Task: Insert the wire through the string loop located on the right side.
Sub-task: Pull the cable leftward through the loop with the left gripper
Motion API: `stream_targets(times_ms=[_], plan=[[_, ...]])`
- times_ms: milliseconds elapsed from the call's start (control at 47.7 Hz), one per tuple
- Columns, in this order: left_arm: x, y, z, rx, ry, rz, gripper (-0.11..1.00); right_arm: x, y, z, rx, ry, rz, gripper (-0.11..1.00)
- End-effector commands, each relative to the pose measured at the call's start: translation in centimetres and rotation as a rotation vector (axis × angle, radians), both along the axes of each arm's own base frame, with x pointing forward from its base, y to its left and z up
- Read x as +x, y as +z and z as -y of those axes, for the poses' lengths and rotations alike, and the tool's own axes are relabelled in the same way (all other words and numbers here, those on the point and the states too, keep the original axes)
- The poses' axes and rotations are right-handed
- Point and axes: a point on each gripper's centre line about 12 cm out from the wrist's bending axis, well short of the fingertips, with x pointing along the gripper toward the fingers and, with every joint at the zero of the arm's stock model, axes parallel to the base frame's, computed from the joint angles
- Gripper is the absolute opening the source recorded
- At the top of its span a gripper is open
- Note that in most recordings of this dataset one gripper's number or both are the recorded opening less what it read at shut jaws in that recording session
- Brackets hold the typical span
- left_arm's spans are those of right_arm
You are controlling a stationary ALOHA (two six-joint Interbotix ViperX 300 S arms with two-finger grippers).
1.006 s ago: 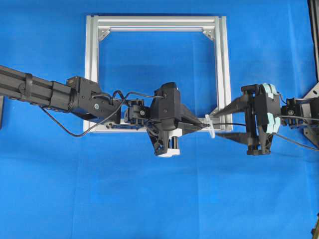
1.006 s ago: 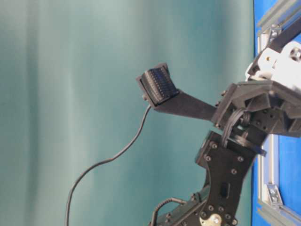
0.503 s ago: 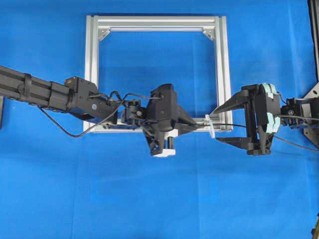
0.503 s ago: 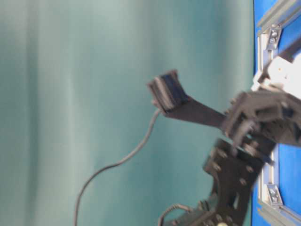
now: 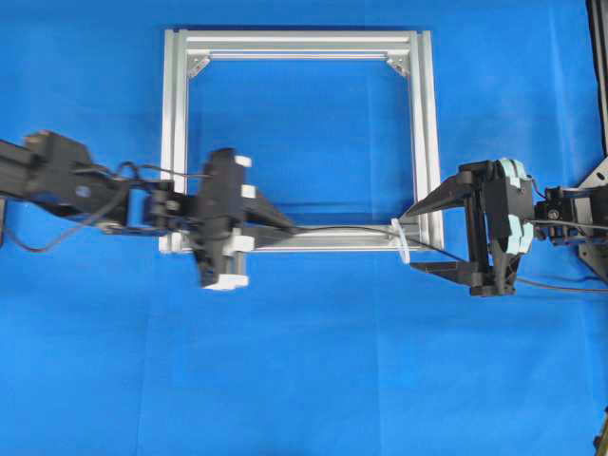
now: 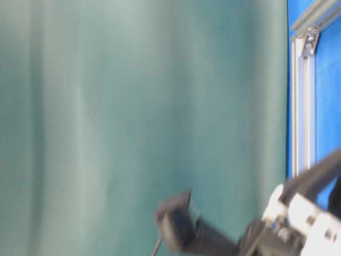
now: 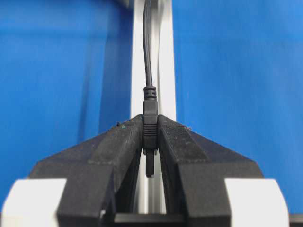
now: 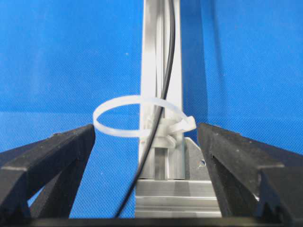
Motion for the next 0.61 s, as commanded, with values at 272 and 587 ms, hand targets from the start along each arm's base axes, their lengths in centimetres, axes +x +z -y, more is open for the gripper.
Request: stream_targets(times_ms=[272, 587], plan=[[-6.8, 1.1, -0.4, -0.009, 0.006, 0.015, 0.08, 0.7, 0.8, -0.1, 0.004, 0.0, 0.032, 0.95], [-12.2, 0.9, -0.7, -0.008, 0.003, 0.009, 0.08, 0.7, 0.7, -0.1, 0.004, 0.002, 0.023, 0.95]])
